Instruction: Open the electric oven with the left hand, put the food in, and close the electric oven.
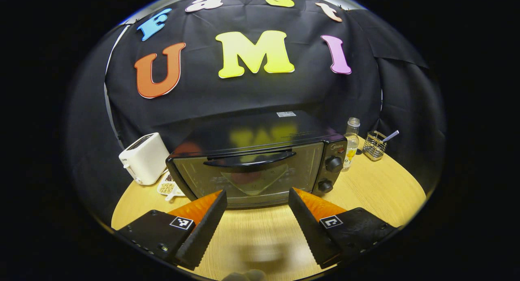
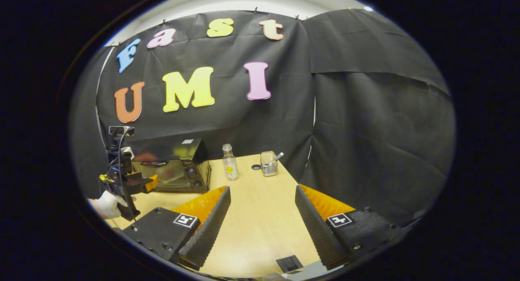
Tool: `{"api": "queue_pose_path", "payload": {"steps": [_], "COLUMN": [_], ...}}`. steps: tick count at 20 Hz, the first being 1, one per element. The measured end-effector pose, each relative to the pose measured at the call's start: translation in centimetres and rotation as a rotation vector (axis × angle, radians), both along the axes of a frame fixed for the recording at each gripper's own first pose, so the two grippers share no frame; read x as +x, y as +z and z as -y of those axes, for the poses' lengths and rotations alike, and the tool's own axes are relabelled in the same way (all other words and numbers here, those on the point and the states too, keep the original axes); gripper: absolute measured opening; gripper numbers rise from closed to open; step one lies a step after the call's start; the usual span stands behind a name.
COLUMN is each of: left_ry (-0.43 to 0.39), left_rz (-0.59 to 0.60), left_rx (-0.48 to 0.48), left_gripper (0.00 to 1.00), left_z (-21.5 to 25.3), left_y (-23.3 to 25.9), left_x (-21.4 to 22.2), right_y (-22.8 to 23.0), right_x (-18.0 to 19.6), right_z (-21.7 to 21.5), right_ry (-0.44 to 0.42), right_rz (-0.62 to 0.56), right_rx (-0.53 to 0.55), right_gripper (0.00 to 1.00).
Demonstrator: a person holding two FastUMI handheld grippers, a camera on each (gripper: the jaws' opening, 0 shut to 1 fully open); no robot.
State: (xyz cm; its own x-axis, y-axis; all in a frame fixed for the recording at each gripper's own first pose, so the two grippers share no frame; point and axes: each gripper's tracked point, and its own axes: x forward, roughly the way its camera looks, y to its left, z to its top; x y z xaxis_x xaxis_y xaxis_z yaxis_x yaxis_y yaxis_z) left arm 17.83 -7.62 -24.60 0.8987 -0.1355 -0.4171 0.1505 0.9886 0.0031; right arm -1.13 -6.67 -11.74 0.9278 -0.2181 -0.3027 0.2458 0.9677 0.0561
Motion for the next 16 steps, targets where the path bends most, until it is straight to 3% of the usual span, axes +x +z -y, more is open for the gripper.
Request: {"api": "queue_pose_path", "payload": {"steps": [9, 16], "left_ry": [-0.009, 0.016], "left_rz": [-0.013, 0.074], "left_rx": [-0.003, -0.008], "left_gripper": [0.96, 0.97], "left_z": [1.2, 2.1], "left_y": [-0.3, 5.4], "left_x": [-2.3, -7.6], "right_y": [-0.3, 1.4], "right_x": [-0.8, -1.7], "right_z": [-1.1, 0.0], "right_ry": [0.068, 0.159], "right_rz": [-0.016, 0.049], "right_rx": [-0.014, -0.007], "right_gripper": [1.00, 1.00]}}
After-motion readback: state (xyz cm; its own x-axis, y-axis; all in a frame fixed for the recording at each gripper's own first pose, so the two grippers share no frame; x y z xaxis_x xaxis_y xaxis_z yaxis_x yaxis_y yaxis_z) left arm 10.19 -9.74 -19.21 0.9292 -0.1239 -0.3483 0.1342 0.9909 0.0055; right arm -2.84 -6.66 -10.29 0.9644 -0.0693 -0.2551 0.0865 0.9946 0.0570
